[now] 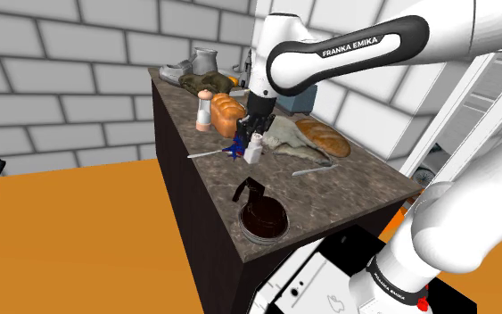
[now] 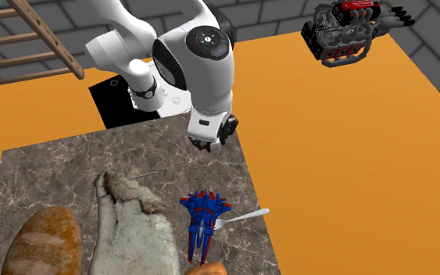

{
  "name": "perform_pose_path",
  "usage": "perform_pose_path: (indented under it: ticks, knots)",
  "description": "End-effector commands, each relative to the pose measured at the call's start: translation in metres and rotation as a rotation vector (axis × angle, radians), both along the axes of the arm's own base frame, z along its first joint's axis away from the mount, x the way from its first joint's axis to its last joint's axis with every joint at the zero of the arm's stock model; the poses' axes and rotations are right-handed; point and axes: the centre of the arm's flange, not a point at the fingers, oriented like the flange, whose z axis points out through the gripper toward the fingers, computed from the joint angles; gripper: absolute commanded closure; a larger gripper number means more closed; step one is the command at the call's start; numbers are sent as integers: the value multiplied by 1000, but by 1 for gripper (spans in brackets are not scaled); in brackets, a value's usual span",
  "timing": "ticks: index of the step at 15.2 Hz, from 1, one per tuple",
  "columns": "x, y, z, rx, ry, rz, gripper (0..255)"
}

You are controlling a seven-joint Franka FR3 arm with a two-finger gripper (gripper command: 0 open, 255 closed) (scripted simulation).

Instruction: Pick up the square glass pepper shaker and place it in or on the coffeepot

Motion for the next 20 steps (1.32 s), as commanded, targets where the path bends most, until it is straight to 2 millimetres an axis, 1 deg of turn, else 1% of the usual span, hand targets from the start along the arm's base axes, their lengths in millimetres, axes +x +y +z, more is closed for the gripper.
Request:
perform_pose_path:
  ticks: [1, 19, 20]
  knots:
    - [0, -1, 12, 0, 0, 0, 255]
    - [0, -1, 106, 0, 0, 0, 255]
    - [-11, 6, 108, 0, 0, 0, 255]
